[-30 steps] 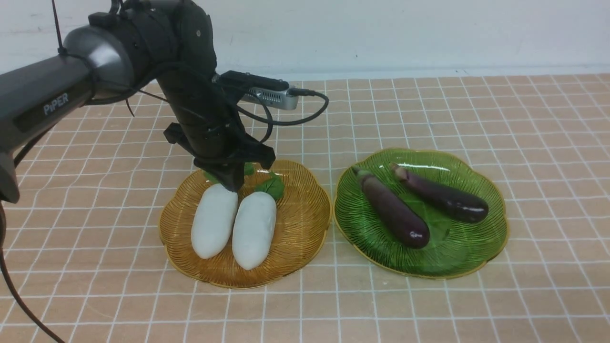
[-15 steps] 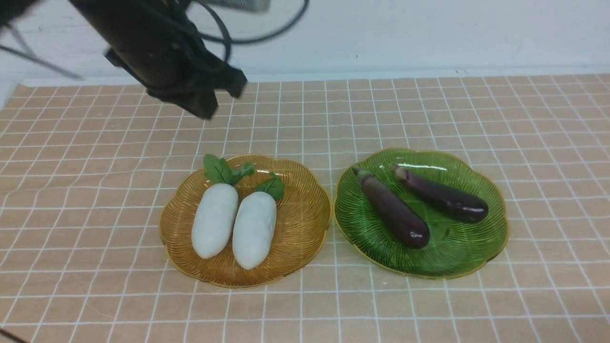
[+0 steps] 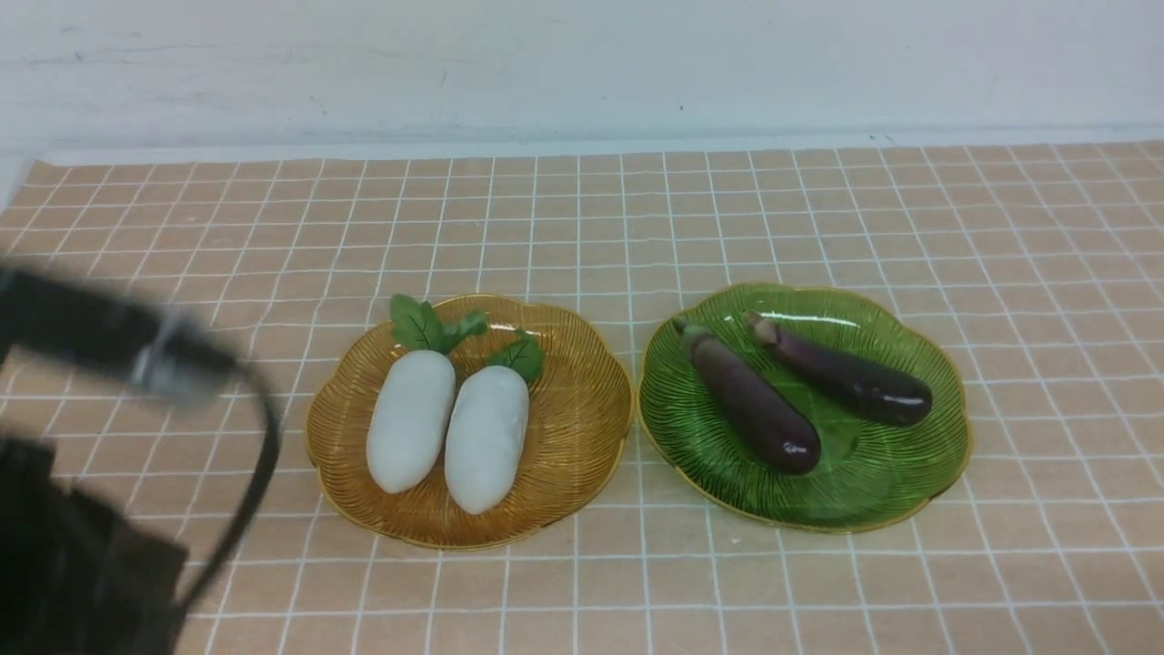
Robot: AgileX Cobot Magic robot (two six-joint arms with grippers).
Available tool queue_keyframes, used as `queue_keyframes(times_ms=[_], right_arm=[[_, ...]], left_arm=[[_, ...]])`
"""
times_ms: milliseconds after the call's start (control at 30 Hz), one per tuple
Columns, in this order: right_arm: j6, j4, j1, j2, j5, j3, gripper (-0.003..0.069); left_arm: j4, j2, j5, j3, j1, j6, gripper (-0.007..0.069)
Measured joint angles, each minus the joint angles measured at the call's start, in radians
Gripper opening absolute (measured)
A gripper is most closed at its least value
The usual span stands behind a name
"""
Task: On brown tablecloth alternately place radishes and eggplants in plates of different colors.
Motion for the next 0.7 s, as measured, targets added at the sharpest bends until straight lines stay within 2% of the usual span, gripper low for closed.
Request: queue_keyframes(times_ms=[167, 333, 500, 700], right_arm=[[0.000, 0.000, 0.000, 0.000, 0.000, 0.000, -0.0015], [0.000, 0.000, 0.000, 0.000, 0.000, 0.000, -0.0015], [0.000, 0.000, 0.000, 0.000, 0.000, 0.000, -0.0015], [0.000, 0.000, 0.000, 0.000, 0.000, 0.000, -0.0015]], left_arm=[[0.035, -0.042, -0.032, 0.027, 0.000, 0.000, -0.0003], [0.094, -0.176, -0.134, 0.141, 0.014, 0.001, -0.0003], [0.112, -0.335, -0.187, 0.282, 0.089, -0.007, -0.0003], [0.128, -0.562, -0.193, 0.458, 0.225, -0.017, -0.0003]])
